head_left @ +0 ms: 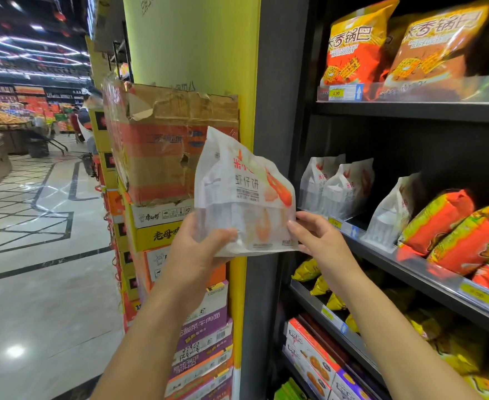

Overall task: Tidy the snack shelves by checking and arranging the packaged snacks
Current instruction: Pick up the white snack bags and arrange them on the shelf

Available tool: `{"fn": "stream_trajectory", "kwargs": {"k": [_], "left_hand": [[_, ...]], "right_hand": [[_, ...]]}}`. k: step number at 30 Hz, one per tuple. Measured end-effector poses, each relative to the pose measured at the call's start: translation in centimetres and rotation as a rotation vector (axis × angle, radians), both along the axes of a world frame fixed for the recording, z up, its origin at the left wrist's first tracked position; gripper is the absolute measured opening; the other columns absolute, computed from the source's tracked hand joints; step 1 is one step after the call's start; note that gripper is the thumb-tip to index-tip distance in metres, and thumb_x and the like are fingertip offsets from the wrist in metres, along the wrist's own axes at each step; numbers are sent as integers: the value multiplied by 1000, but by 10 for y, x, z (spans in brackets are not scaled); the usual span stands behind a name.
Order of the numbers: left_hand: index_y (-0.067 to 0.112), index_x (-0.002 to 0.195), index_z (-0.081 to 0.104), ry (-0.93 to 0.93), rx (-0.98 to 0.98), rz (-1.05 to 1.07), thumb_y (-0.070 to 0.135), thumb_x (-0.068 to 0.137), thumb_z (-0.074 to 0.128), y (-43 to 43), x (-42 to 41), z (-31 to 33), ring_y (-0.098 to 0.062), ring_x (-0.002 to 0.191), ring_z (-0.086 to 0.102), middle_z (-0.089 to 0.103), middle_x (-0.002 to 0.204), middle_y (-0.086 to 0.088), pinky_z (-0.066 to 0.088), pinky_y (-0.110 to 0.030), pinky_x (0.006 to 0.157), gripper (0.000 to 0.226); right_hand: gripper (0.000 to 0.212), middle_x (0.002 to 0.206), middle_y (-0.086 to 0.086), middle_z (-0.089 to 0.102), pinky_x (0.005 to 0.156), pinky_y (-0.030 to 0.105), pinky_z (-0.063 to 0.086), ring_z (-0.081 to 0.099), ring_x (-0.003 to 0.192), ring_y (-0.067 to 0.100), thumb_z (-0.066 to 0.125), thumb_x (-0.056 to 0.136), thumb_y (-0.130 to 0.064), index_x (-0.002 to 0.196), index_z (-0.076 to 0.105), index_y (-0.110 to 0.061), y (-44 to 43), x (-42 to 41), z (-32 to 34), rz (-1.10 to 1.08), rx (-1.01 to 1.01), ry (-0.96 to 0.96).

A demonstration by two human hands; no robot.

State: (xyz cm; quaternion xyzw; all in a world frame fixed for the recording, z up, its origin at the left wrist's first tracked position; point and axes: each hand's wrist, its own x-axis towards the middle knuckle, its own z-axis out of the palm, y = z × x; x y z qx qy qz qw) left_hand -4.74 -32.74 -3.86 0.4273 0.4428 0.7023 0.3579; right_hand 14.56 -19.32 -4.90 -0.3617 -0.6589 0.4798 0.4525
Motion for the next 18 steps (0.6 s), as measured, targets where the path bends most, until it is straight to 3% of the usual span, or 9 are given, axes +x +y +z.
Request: {"fn": "stream_trajectory", "kwargs": {"k": [2, 6, 9, 11, 13, 15, 18], "left_hand": [[21, 140, 58, -68, 21, -90, 18, 75, 74, 0, -6, 2, -31, 115, 74, 74, 128, -9, 63, -51, 93, 67], [12, 142, 58, -303, -3, -203, 26, 61, 82, 0, -12, -2, -38, 119, 71, 72, 132, -18, 65, -49, 85, 86], [11, 145, 55, -408, -68, -276, 26, 55, 94, 3, -17, -5, -41, 124, 68, 69, 136, -21, 57, -59, 98, 98], [17, 143, 59, -400, -105, -280, 29, 64, 91, 5, -20, -5, -39, 125, 68, 70, 135, -18, 50, -66, 104, 86], [21, 137, 65, -379, -157, -235, 31, 79, 83, 7, -24, -3, -35, 120, 70, 74, 130, -15, 53, -65, 104, 62], [24, 132, 69, -348, -203, -199, 38, 84, 73, 9, -27, 0, -32, 113, 71, 76, 125, -12, 58, -57, 97, 50], [27, 132, 69, -265, -251, -190, 41, 81, 70, 15, -29, 3, -31, 113, 71, 77, 124, -10, 61, -52, 91, 52]], "right_hand": [[66, 126, 2, 75, 106, 50, 55, 70, 121, 22, 73, 83, -49, 140, 60, -18, 6, 7, 2, 139, -127, 59], [44, 135, 15, 70, 106, 59, 51, 66, 127, 33, 58, 101, -40, 136, 64, -14, 6, 17, 9, 428, -342, 223], [48, 131, 14, 72, 93, 52, 61, 73, 114, 30, 60, 96, -42, 135, 64, -15, 6, 18, 18, 434, -378, 220], [50, 123, 10, 77, 78, 44, 66, 77, 101, 25, 63, 92, -45, 133, 65, -17, 7, 18, 24, 388, -403, 194], [50, 114, 7, 79, 71, 41, 65, 78, 93, 22, 67, 89, -48, 129, 66, -19, 9, 19, 30, 338, -432, 174], [40, 106, 5, 81, 77, 43, 64, 79, 89, 21, 67, 92, -48, 122, 69, -21, 11, 21, 33, 286, -443, 136], [34, 105, 4, 81, 84, 45, 63, 78, 90, 20, 65, 97, -47, 119, 71, -20, 12, 23, 34, 261, -425, 93]]}}
